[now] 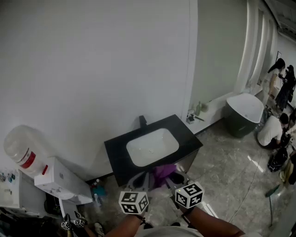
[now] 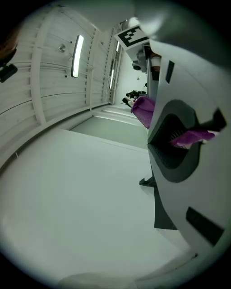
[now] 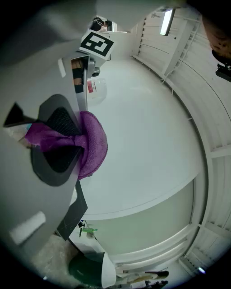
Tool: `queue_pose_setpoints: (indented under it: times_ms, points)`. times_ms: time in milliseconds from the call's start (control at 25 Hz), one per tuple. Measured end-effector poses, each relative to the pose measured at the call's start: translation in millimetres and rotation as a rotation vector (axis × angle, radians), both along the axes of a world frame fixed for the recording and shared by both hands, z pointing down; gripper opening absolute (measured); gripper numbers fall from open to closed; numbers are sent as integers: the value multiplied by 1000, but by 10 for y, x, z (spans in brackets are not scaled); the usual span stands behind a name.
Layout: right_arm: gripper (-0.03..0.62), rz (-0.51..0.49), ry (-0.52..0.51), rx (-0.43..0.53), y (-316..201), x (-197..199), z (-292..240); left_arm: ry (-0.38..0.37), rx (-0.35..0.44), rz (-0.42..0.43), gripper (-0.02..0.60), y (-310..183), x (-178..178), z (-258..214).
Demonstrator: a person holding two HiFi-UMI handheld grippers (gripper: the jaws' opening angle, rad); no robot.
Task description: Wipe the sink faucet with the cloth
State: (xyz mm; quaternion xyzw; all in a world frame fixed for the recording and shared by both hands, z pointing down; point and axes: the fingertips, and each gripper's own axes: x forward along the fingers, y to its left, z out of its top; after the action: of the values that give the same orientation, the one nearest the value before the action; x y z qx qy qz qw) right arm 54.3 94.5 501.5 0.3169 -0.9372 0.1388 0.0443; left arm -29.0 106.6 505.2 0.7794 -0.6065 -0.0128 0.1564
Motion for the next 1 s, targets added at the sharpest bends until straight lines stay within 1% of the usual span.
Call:
queue_pose_setpoints:
  times_ms: [400,600,1000]
  points:
    - [72,2,-3,-7,63,-16,24,-7,-1,1,5,60,-19,-8]
    - [72,6,0,-10,68,-102,54,-6,-6,3,5,57,-112,24]
    - [74,43,-18,-14,16,-293,59,-18,-4,47,5,-36,-285,0]
